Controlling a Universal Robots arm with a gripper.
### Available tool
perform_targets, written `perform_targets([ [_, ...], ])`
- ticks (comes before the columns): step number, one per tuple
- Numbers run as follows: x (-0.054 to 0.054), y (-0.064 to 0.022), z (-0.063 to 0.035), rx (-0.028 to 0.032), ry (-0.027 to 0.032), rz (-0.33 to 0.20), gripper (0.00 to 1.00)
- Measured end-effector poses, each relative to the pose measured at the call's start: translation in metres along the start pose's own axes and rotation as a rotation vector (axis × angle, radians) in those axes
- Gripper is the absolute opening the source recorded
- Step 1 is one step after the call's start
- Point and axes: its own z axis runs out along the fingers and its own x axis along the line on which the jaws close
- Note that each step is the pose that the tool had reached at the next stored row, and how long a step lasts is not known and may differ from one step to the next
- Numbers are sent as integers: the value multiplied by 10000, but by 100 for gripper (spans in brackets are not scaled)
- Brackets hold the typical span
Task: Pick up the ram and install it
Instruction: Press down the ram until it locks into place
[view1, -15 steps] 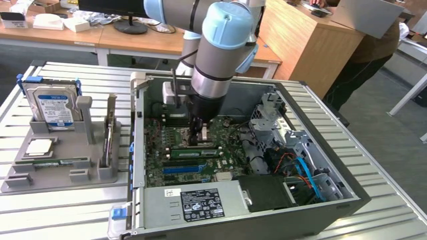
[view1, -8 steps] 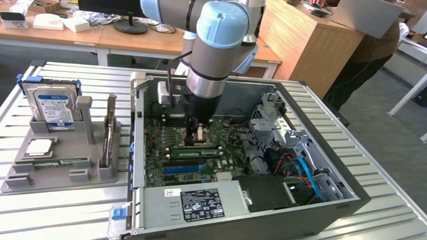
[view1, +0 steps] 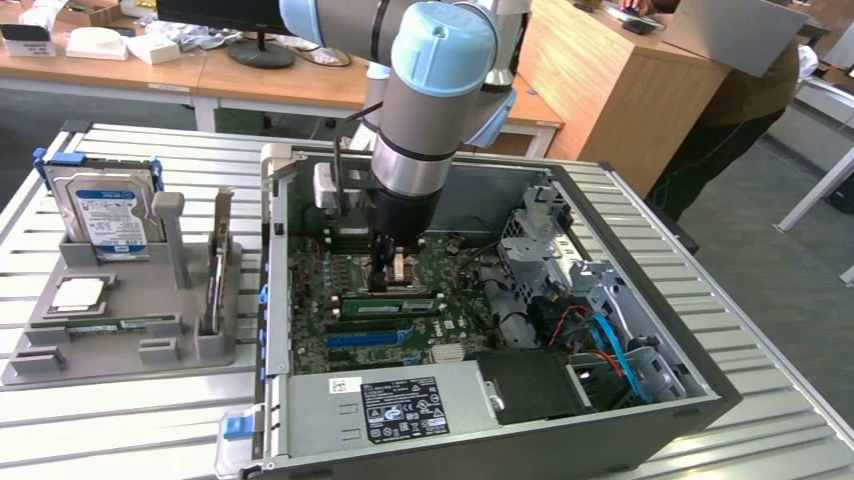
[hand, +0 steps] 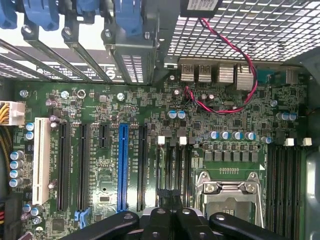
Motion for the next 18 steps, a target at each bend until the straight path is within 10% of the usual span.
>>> perform_targets([
  [18,21,-2,61,1,-1,-1,10],
])
